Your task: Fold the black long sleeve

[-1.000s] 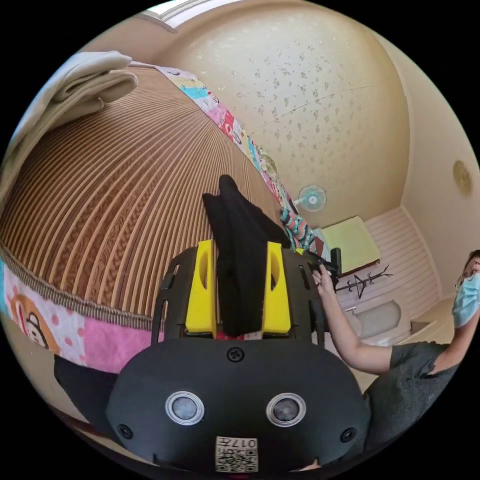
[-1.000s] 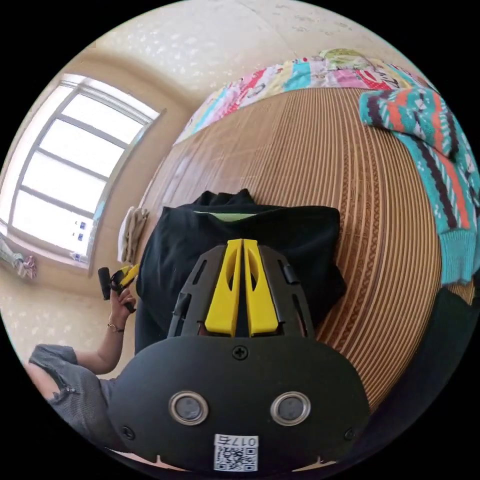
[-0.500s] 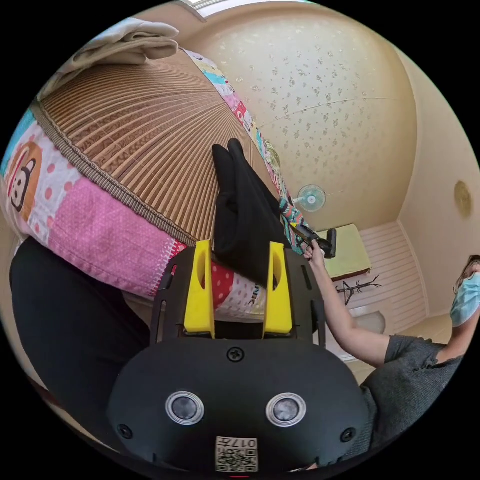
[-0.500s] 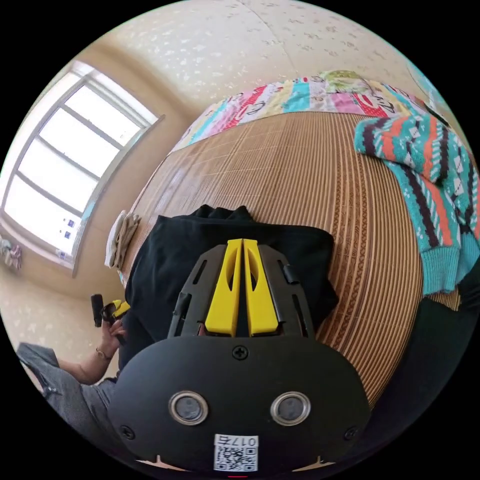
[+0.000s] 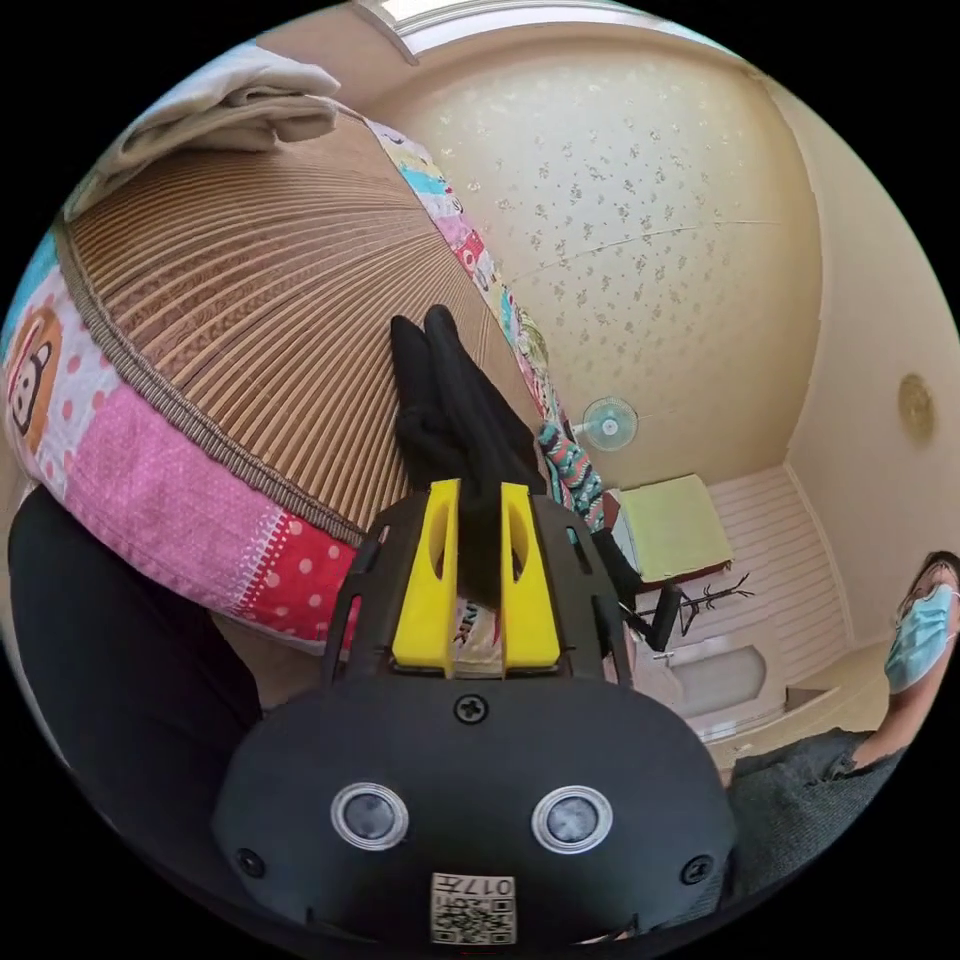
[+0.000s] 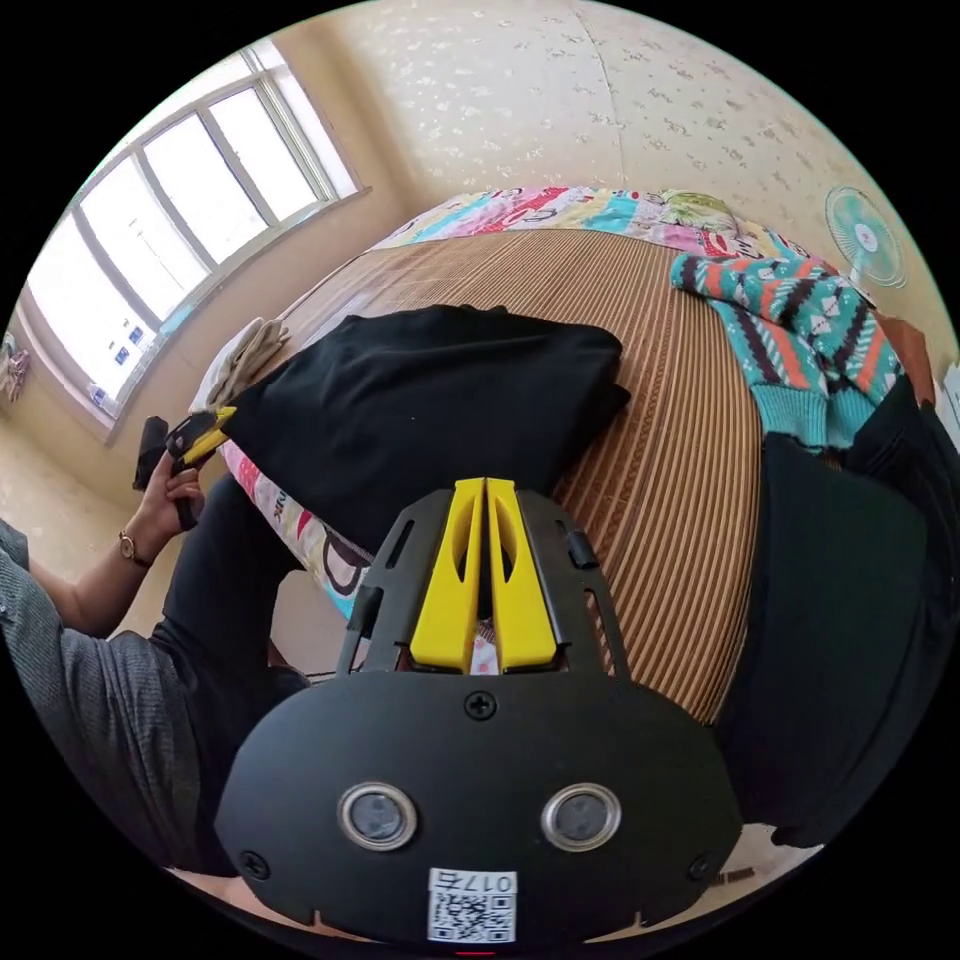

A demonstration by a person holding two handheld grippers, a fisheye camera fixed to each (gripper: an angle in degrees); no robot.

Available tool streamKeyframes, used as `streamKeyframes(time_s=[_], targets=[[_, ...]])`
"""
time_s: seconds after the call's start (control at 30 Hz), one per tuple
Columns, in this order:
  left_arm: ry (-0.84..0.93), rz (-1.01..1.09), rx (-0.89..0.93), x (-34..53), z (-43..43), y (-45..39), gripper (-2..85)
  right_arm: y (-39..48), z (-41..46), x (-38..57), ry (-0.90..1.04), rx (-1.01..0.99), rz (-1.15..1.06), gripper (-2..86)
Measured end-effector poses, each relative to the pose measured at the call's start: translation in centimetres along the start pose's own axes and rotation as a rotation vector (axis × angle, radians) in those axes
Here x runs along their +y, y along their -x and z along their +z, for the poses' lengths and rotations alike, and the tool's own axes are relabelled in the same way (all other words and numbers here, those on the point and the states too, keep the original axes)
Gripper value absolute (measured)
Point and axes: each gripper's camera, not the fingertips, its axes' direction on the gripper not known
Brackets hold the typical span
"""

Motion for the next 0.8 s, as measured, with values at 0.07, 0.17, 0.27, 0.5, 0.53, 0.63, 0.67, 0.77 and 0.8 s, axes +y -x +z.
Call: streamKeyframes(time_s=[0.07,0.17,0.27,0.5,0.53,0.63,0.67,0.77,0.8], targets=[[0.012,0.105,0.002,-1.1,1.5,-3.4,6.4,-0.5,1.7,0.2,0.085,-0.054,0.004,0.5],[0.059,0.266,0.03,-2.8,5.8,-9.8,6.1,-0.5,5.1,0.8,0.187,0.035,0.007,0.4],[0.161,0.408,0.055,-2.9,12.2,-17.0,5.8,-1.0,4.7,1.4,0.144,0.037,0.042,0.4],[0.444,0.724,0.106,6.6,26.6,-28.2,5.5,-4.7,2.4,2.6,0.086,-0.077,0.139,0.5],[0.466,0.725,0.112,7.4,27.6,-28.3,5.5,-4.9,2.0,2.8,0.079,-0.08,0.142,0.5],[0.61,0.727,0.107,10.5,31.8,-28.1,5.7,-7.3,-0.6,4.8,0.034,-0.129,0.241,0.7],[0.647,0.733,0.088,10.7,32.4,-28.1,6.1,-9.0,-1.7,6.0,0.014,-0.155,0.325,0.9],[0.621,0.755,0.107,9.0,30.1,-27.8,6.5,-13.4,-5.1,9.7,-0.114,-0.25,0.532,1.5],[0.597,0.747,0.11,7.5,28.6,-27.4,6.6,-14.8,-6.5,10.9,-0.189,-0.306,0.556,2.0]])
